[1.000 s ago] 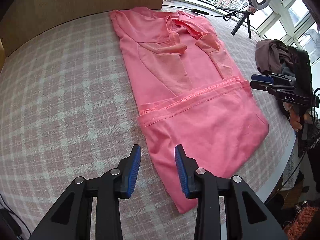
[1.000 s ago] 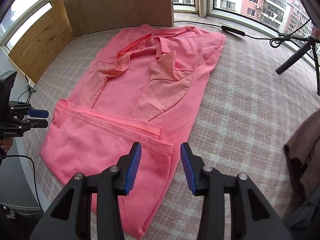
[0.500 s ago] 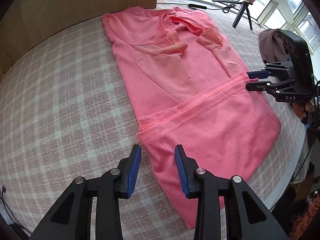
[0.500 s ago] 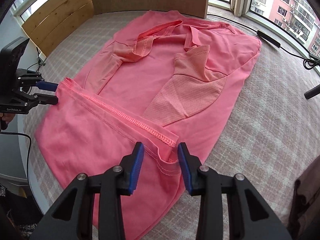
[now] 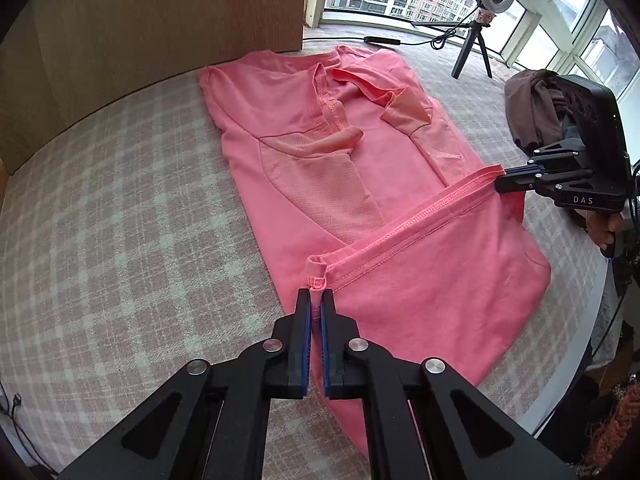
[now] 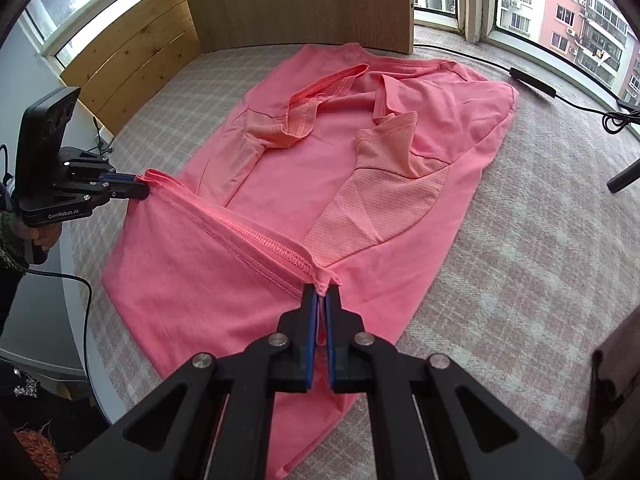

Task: Fold clothes
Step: 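Grasp the folded hem edge again with both tools, then fold the hem edge further toward the collar and open both tools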

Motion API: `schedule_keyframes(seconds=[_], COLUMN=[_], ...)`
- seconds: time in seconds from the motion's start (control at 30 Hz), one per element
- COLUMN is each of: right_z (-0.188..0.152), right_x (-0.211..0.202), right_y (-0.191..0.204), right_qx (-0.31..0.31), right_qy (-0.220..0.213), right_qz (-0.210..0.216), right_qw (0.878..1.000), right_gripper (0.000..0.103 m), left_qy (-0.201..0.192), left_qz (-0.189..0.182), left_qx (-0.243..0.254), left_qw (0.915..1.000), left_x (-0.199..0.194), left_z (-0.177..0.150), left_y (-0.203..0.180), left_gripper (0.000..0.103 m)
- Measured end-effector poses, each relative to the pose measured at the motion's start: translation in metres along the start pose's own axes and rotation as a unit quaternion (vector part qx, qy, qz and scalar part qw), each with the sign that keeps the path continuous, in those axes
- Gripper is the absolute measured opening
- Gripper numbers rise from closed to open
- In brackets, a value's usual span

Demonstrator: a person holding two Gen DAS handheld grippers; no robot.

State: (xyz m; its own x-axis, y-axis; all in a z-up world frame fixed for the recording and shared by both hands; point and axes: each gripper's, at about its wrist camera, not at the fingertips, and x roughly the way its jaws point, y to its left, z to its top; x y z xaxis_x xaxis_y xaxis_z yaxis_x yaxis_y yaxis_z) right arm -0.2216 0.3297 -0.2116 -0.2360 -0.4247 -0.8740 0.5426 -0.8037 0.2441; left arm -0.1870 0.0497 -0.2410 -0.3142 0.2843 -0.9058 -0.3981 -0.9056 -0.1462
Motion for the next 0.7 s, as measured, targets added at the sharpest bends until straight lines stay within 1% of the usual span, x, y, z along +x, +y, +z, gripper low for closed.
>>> schedule_keyframes(seconds=[0.1,0.13,0.17,0.2,0.23,0.27,0.3,0.33,0.37,0.4,0.5,0.57,0.6,0.7], right_z=[-0.001,0.0,0.0,0.001,0.001,0.001,-0.002,-0.009,-0.016,-0.024,-0.058,-0.082,-0.091,-0.112], right_x=[-0.008,-0.007,-0.001,0.004,0.007,0.005,-0.002,-0.012,-0.022,-0.032,-0.048,-0.048,-0.045,-0.037], right_y=[-0.008,-0.012,-0.016,-0.02,-0.023,-0.025,-0.026,-0.027,-0.027,-0.027,-0.016,-0.003,0.003,0.017], right_qx=[0.019,0.024,0.03,0.04,0.052,0.059,0.065,0.076,0.086,0.096,0.116,0.122,0.123,0.125], right_qy=[0.001,0.006,0.017,0.026,0.035,0.033,0.024,0.012,0.0,-0.011,-0.009,0.002,0.009,0.016], right_qz=[-0.003,-0.003,-0.009,-0.022,-0.036,-0.045,-0.047,-0.04,-0.034,-0.026,0.009,0.018,0.017,0.014], right_qw=[1.0,1.0,0.999,0.999,0.997,0.997,0.996,0.996,0.996,0.995,0.993,0.992,0.992,0.992], right_gripper=[0.004,0.005,0.006,0.01,0.012,0.016,0.022,0.026,0.032,0.036,0.036,0.036,0.036,0.036], left_qy=[0.004,0.012,0.032,0.046,0.051,0.045,0.039,0.032,0.028,0.024,0.028,0.043,0.046,0.043], left_qz=[-0.004,-0.005,0.002,0.012,0.02,0.023,0.024,0.017,0.009,-0.001,-0.046,-0.063,-0.065,-0.071], left_qx=[0.004,0.004,0.003,0.001,-0.002,-0.007,-0.014,-0.028,-0.042,-0.056,-0.075,-0.069,-0.063,-0.032], left_qw=[1.0,0.9999,0.9995,0.9989,0.9985,0.9987,0.9988,0.999,0.9987,0.9982,0.9958,0.9947,0.9948,0.996], left_x=[0.007,0.012,0.021,0.028,0.028,0.022,0.014,0.004,-0.007,-0.017,-0.038,-0.04,-0.038,-0.03], left_z=[0.009,0.012,0.014,0.014,0.013,0.009,0.004,-0.003,-0.012,-0.023,-0.062,-0.085,-0.092,-0.103], left_y=[0.002,0.003,0.006,0.007,0.009,0.011,0.015,0.021,0.026,0.032,0.032,0.02,0.013,-0.006], left_gripper=[0.003,0.006,0.009,0.009,0.009,0.012,0.015,0.021,0.025,0.025,0.025,0.025,0.025,0.025])
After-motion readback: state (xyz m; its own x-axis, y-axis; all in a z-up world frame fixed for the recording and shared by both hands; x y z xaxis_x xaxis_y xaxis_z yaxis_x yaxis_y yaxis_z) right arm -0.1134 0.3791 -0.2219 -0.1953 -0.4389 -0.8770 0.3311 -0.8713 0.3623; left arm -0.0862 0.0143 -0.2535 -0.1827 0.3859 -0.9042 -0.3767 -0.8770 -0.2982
